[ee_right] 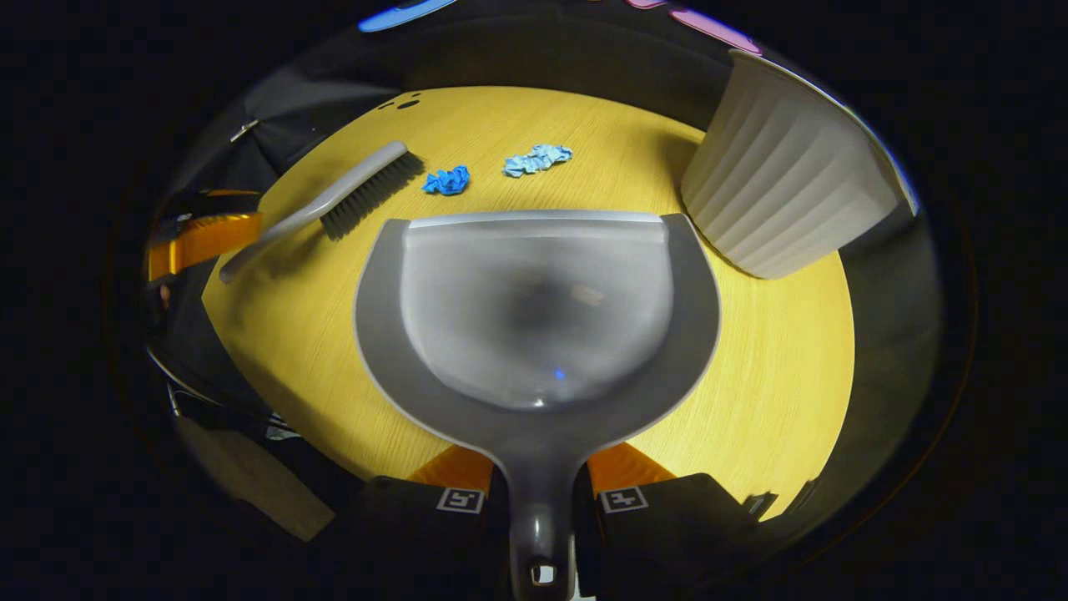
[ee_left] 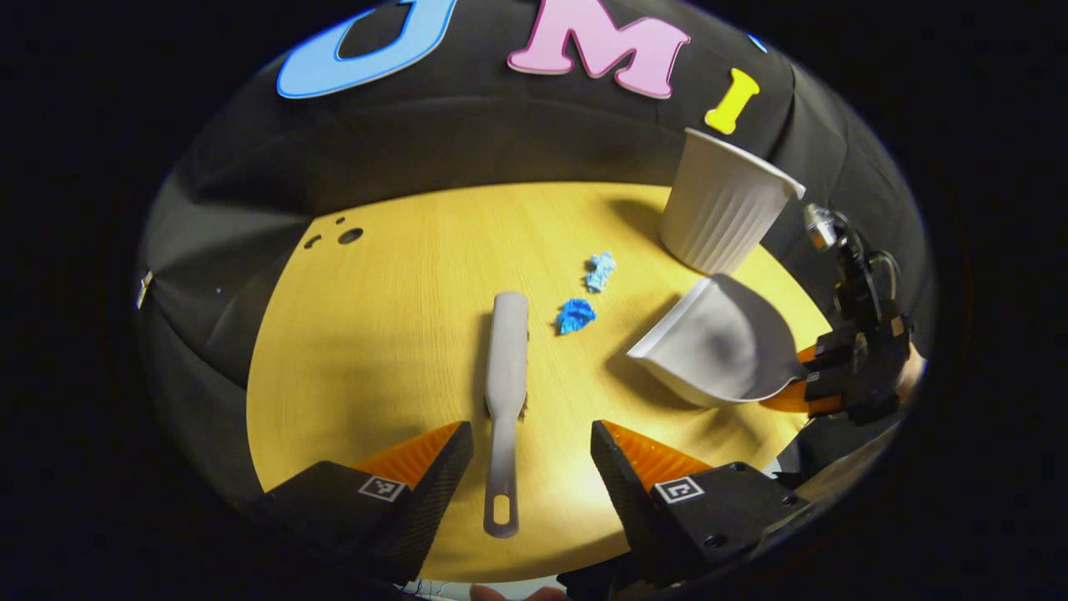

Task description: Pick up the small broom and dustpan from the desktop, sweep the trash into the dustpan with the broom, and then empty the trash into the garbage bin.

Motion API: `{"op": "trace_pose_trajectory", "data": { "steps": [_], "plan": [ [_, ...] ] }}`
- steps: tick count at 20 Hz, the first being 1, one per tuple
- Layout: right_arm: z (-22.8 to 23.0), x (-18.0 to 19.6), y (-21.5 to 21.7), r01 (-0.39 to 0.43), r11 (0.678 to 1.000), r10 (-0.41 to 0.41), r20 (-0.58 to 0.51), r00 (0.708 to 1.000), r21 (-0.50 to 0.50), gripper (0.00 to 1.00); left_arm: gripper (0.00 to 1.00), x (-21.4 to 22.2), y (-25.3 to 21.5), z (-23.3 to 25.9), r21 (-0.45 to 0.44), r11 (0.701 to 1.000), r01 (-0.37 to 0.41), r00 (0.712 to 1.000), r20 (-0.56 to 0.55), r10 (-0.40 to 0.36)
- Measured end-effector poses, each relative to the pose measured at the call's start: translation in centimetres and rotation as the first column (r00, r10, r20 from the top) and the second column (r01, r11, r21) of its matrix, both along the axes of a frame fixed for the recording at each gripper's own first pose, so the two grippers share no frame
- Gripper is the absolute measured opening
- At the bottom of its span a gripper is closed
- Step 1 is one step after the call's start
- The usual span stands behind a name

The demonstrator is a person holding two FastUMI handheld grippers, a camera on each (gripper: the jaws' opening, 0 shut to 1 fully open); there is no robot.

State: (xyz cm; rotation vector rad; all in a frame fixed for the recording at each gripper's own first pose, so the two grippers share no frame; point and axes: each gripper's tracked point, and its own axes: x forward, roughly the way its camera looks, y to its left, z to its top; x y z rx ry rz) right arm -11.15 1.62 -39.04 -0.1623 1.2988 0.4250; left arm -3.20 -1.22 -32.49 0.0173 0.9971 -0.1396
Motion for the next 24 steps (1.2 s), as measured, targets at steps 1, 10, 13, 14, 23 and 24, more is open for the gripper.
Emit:
{"op": "trace_pose_trajectory", "data": {
  "steps": [1, 10, 13, 14, 23, 24],
  "plan": [
    [0.2, 0.0, -0.2, 0.013, 1.000, -0.013, 0.004, 1.000, -0.001, 0.32, 0.92, 0.3, 0.4, -1.0, 0.027, 1.000, 0.002, 1.000, -0.024, -0.001],
    [0.7, -0.7, -1.9, 0.073, 0.997, -0.073, 0.001, 0.997, -0.005, 0.35, 0.88, 0.5, 1.4, -7.4, 0.063, 0.998, -0.006, 0.978, -0.208, 0.019],
    [0.8, -1.0, -2.1, 0.075, 0.997, -0.075, -0.003, 0.997, -0.004, 0.35, 0.85, 0.3, 1.6, -8.7, 0.072, 0.997, -0.007, 0.968, -0.249, 0.025],
    [0.8, -1.1, -2.2, 0.072, 0.997, -0.072, -0.003, 0.997, -0.006, 0.35, 0.85, 0.4, 1.7, -8.9, 0.081, 0.997, -0.013, 0.966, -0.257, 0.033],
    [0.8, -1.2, -1.9, 0.031, 1.000, -0.031, -0.010, 0.999, 0.005, 0.35, 0.43, 1.7, 1.7, -9.2, 0.105, 0.994, -0.010, 0.971, -0.236, 0.035],
    [0.6, -1.4, -1.9, 0.017, 1.000, -0.017, -0.020, 1.000, 0.005, 0.36, 0.33, 2.0, 1.7, -9.0, 0.110, 0.994, 0.004, 0.974, -0.226, 0.021]
  ]
}}
